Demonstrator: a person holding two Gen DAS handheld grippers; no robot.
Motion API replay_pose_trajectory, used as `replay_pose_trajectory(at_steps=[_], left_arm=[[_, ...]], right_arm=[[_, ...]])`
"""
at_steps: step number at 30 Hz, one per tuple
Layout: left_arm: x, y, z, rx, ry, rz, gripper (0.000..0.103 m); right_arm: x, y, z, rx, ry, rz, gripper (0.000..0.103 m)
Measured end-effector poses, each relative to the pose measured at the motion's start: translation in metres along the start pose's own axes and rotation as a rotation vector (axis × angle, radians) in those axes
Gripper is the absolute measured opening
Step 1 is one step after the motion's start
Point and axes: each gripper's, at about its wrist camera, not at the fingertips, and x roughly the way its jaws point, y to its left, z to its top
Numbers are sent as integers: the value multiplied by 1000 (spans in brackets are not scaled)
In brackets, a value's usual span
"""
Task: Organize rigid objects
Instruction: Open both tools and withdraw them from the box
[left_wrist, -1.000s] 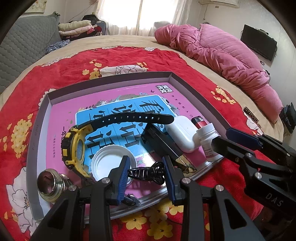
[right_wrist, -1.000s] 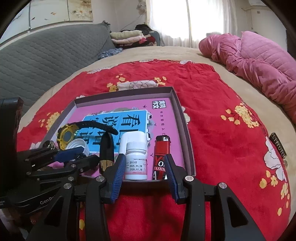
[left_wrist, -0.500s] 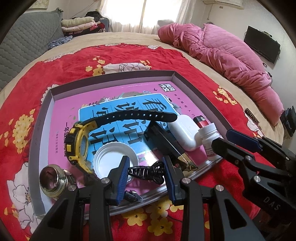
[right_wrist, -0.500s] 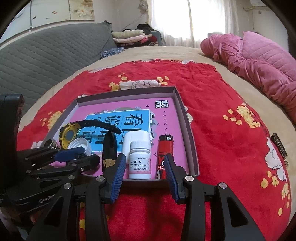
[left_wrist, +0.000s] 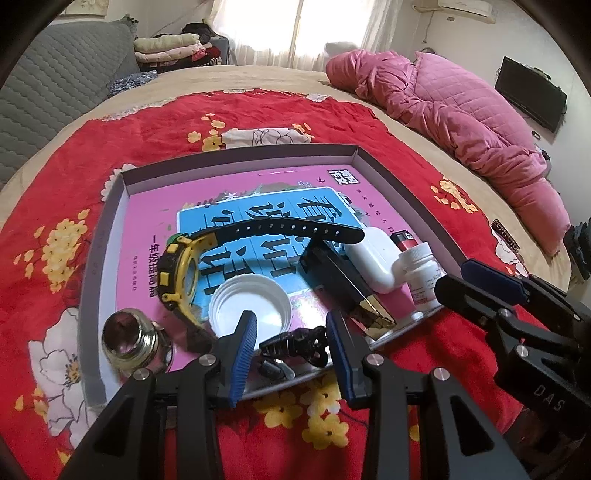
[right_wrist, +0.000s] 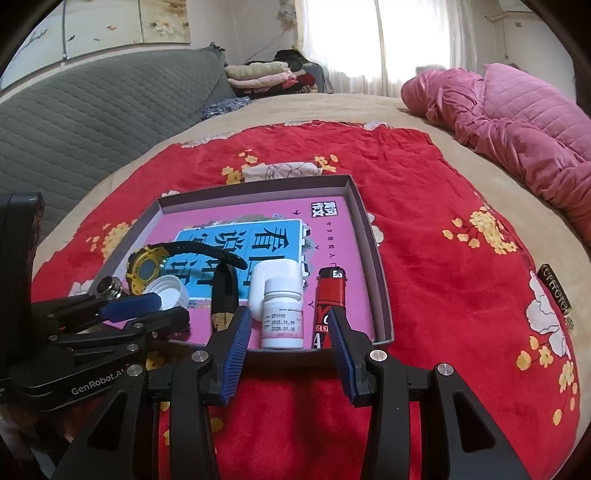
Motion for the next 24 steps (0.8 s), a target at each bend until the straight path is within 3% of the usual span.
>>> replay_pose_trajectory(at_steps=[2,5,15,20,24], left_arm=[[-7,-1,-3,-1,-8,7,43],[-17,0,-7,-20,-21,10,51],[-44,-2,-19,-43,-27,45,53],[-62,-5,-22,-25,-49,102,53],[-76,-2,-25,-45,-49,116,60]], right_arm=[[-3,4,-2,-9,1,6,46],[-9,10,-5,-25,-4,17,58],[-32,31,-13,-65,-21,44,60],[-45,38,-19,-78,-29,48,61],[-56,43,-22,-88,-48,36,62]])
